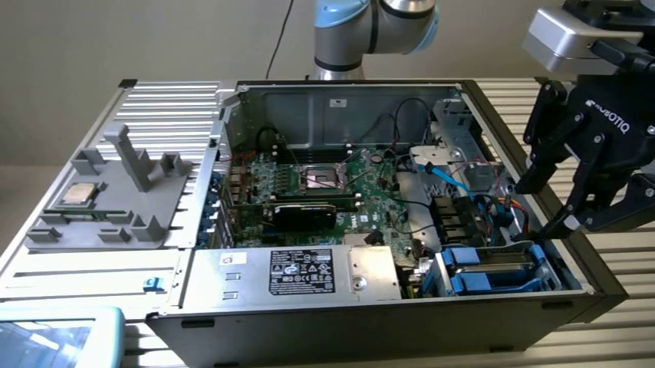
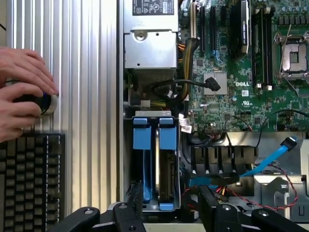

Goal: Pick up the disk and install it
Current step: 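Insert the disk into the insertion slot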

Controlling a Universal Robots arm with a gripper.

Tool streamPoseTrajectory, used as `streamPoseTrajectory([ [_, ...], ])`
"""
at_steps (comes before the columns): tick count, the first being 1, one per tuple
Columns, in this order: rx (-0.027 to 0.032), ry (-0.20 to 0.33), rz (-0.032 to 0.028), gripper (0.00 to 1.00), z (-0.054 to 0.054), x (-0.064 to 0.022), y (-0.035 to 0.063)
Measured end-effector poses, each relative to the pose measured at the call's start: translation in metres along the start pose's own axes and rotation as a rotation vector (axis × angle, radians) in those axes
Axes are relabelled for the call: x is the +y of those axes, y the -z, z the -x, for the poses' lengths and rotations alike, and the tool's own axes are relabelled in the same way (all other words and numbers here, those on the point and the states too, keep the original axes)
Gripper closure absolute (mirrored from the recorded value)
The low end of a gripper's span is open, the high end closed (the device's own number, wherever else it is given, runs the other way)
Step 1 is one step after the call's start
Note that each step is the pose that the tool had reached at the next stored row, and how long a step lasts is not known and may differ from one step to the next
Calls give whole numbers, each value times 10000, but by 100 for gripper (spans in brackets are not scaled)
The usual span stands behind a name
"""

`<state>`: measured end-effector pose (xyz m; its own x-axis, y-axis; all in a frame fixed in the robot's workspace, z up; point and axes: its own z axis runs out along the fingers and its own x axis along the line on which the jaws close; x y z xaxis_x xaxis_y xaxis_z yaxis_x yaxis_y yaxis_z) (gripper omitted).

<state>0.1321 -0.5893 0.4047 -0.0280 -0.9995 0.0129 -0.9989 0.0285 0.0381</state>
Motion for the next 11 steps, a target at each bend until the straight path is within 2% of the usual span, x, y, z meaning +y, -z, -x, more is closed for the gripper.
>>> streamPoseTrajectory([
  [6, -1, -2, 0, 42, 110, -186, -80],
  [11, -1, -6, 0, 42, 212, -242, -166],
])
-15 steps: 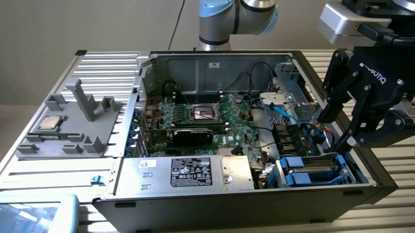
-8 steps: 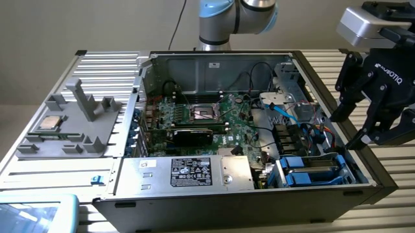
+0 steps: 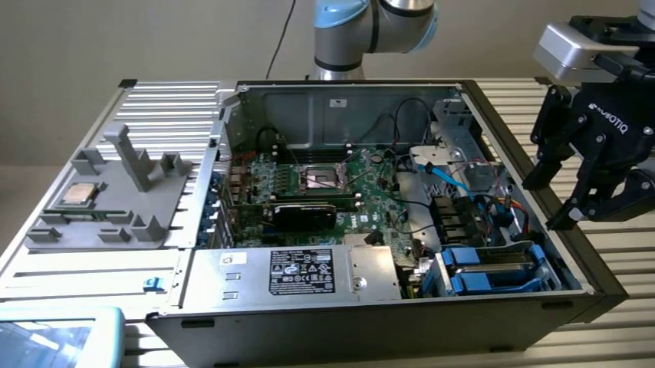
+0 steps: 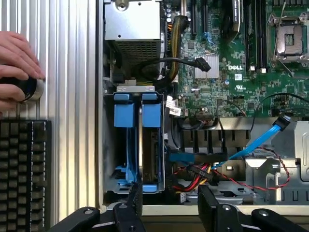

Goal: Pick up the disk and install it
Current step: 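Insert the disk into the insertion slot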

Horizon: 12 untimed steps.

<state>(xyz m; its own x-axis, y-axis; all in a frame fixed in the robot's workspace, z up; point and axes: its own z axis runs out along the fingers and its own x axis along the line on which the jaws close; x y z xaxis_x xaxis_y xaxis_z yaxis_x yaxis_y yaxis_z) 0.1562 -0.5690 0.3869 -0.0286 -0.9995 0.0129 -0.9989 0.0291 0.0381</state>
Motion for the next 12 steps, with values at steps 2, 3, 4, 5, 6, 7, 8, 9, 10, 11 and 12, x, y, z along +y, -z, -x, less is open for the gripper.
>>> streamPoseTrajectory([
  [2, 0, -10, 0, 42, 37, -1, -35],
  [3, 0, -20, 0, 42, 55, -2, -54],
  [4, -1, -42, 0, 42, 67, -2, -73],
  [5, -5, -85, 2, 42, 71, -3, -91],
  [6, -10, -216, 3, 42, 72, -4, -109],
  [7, -17, -401, 5, 42, 72, -5, -126],
  [8, -28, -560, 8, 42, 73, -5, -141],
  [9, -28, -620, 8, 42, 72, -5, -142],
  [10, -28, -620, 8, 42, 72, -5, -142],
  [11, -28, -620, 9, 42, 72, -5, -142],
  [12, -27, -620, 9, 42, 72, -5, -143],
])
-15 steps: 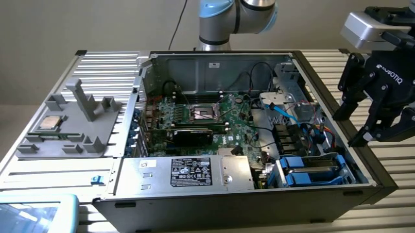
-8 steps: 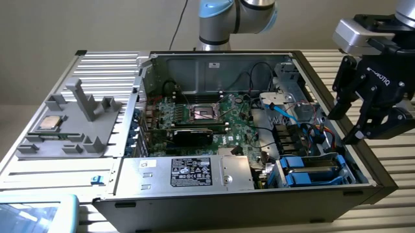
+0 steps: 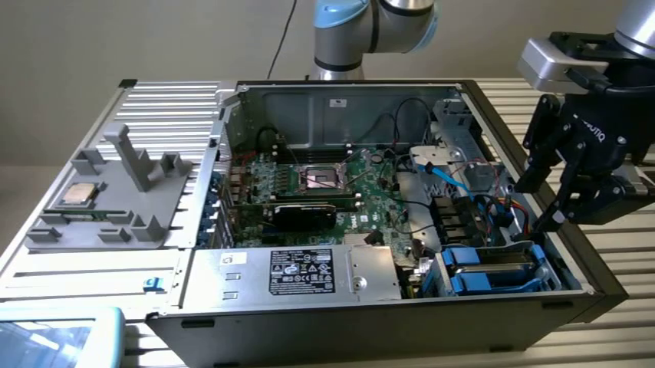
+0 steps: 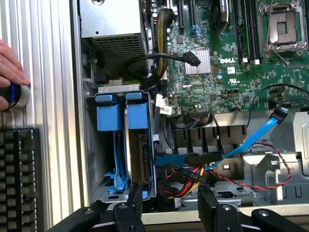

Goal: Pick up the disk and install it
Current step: 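Insert the disk into the insertion slot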

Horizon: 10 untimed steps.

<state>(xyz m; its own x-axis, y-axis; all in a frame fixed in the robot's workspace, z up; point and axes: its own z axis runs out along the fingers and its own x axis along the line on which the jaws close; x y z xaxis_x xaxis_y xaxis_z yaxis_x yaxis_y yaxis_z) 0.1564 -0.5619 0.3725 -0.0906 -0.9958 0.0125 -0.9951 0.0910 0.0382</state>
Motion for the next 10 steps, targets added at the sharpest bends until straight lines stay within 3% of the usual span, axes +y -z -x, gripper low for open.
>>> streamPoseTrajectory([
  [4, -23, -340, -9, 42, 7, -1, -19],
  [7, -77, -682, -19, 42, 7, -1, -33],
  [10, -105, -762, -127, 42, 30, 7, -50],
])
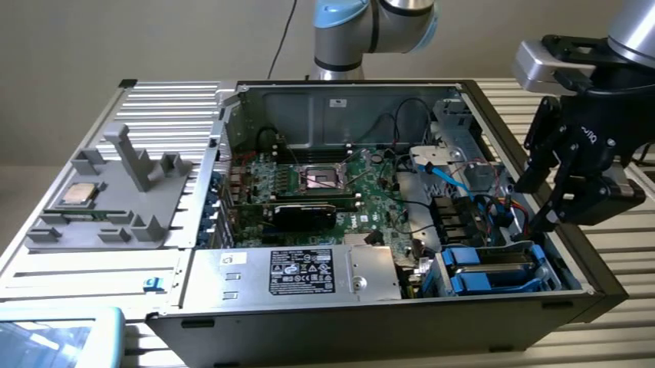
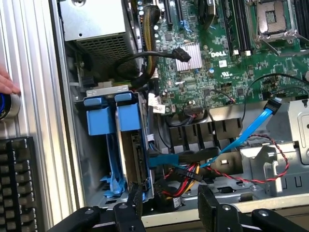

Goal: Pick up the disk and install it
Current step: 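Insert the disk into the insertion slot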

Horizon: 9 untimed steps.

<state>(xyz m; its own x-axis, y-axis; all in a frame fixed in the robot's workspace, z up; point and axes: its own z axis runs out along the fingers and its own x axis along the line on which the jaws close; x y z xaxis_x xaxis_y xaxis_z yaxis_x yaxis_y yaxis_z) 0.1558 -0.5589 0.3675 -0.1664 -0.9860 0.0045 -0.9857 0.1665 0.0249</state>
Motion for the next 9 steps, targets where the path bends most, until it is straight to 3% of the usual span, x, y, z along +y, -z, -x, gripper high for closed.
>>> streamPoseTrajectory([
  [4, -25, -45, -98, 42, 41, 22, -27],
  [9, -38, -108, -144, 42, 90, 55, -80],
])
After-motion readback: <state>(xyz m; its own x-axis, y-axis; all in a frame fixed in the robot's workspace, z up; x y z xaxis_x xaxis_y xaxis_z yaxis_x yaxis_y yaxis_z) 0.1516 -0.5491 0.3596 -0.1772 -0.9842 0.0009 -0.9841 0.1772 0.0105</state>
